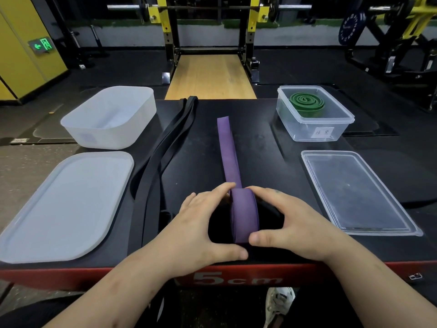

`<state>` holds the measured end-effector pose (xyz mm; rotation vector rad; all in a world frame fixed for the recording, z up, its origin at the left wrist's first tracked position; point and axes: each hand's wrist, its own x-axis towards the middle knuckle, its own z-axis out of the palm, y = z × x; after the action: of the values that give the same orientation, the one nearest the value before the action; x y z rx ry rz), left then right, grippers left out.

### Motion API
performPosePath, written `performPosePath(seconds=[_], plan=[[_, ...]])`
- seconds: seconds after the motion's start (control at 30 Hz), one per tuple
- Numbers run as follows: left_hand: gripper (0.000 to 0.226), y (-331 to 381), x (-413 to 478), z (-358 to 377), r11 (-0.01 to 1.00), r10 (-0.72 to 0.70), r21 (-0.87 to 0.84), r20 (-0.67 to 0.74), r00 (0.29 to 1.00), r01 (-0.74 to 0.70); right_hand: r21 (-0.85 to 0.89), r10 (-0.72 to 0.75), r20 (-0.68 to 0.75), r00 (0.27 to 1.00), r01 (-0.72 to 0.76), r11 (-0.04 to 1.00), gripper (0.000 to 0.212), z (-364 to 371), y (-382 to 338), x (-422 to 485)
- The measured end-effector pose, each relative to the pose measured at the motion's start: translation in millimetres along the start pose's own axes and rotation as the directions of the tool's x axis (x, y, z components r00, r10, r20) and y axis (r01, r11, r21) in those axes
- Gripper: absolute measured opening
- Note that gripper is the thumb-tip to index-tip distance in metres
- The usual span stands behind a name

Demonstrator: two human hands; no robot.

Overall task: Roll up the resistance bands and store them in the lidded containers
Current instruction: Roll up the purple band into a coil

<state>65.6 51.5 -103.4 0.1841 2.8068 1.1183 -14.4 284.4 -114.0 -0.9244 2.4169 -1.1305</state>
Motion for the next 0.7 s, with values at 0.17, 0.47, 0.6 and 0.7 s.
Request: performPosePath(seconds=[0.17,0.47,0.6,0.7], plan=[[0.1,-0.8,-1.4,3.5,1.0,0.027,0.008,-0.044,0.999,-0.026,0.054,-0.005,0.018,1.0,0.004,0.999,0.08,2.8,0.5,0.2],[0.088,-0.4,2.8,2.9,1.0,0.021,0.019,-0.065,0.998,-0.02,0.017,0.001,0.035,0.999,-0.002,1.0,0.102,-0.5,1.2,-3.2],[0.093,-1.6,0.0,-0.2,1.0,-0.002,-0.03,-0.018,1.0,0.001,0.051,-0.013,0.003,1.0,0.013,0.999,0.091,-0.4,-1.6,-1.6],[0.104,-1.9,-2.4,0.6,1.0,0.021,-0.018,0.008,1.0,-0.021,0.057,0.003,0.002,1.0,-0.003,0.998,0.091,0.0,-1.4,-2.8]])
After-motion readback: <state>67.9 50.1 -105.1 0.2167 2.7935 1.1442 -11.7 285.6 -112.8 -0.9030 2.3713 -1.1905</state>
